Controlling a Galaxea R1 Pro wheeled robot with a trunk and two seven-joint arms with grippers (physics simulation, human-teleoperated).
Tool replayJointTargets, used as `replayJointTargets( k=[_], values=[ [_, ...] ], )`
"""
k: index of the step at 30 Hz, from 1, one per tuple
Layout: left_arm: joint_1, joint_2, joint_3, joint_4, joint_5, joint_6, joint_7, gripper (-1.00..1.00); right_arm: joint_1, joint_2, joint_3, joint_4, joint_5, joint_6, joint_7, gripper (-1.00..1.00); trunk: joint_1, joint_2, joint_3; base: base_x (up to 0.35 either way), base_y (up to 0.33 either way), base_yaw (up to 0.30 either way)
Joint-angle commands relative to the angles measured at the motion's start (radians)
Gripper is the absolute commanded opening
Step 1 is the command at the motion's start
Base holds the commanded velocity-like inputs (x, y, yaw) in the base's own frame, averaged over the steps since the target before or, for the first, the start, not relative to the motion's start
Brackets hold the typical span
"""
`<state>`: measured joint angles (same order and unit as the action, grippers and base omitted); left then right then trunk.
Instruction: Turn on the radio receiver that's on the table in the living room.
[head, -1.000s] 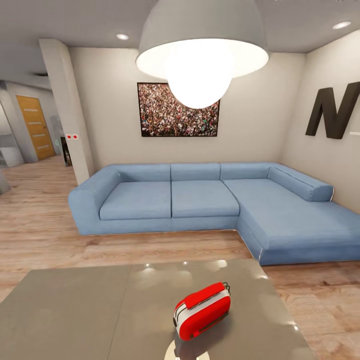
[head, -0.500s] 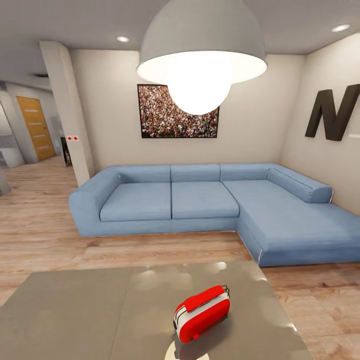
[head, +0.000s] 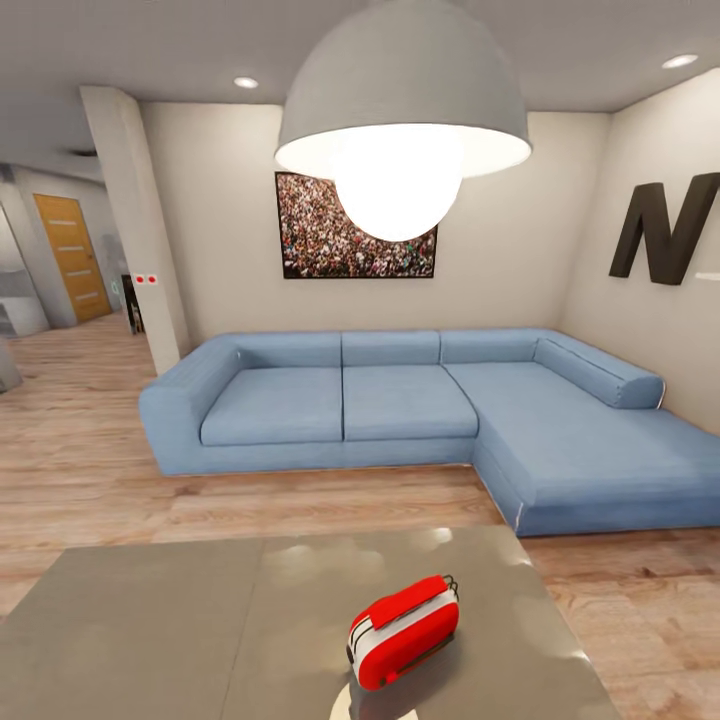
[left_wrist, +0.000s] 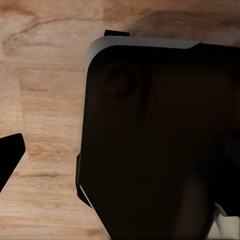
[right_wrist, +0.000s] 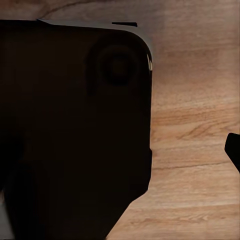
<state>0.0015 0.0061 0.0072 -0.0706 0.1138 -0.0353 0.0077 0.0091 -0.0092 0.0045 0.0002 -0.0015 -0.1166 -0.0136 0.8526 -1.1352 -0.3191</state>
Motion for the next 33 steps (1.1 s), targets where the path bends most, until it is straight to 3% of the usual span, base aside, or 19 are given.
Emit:
replayJointTargets(
  k=[1,29,33],
  values=[
    [0.0,0.0,0.0,0.0,0.0,0.0,0.0,1.0,0.0,0.0,0.0,0.0,0.0,0.0,0.0,1.0,-0.004,0.007,0.003,0.0,0.0,0.0],
    [0.0,0.001,0.0,0.0,0.001,-0.001,0.0,1.0,0.0,0.0,-0.001,0.0,0.0,0.0,0.0,1.0,-0.111,0.203,0.091,0.0,0.0,0.0],
    [0.0,0.001,-0.001,0.0,0.001,-0.001,0.0,1.0,0.0,0.0,-0.001,0.0,0.0,0.001,0.001,1.0,-0.111,0.203,0.091,0.0,0.0,0.0]
  ],
)
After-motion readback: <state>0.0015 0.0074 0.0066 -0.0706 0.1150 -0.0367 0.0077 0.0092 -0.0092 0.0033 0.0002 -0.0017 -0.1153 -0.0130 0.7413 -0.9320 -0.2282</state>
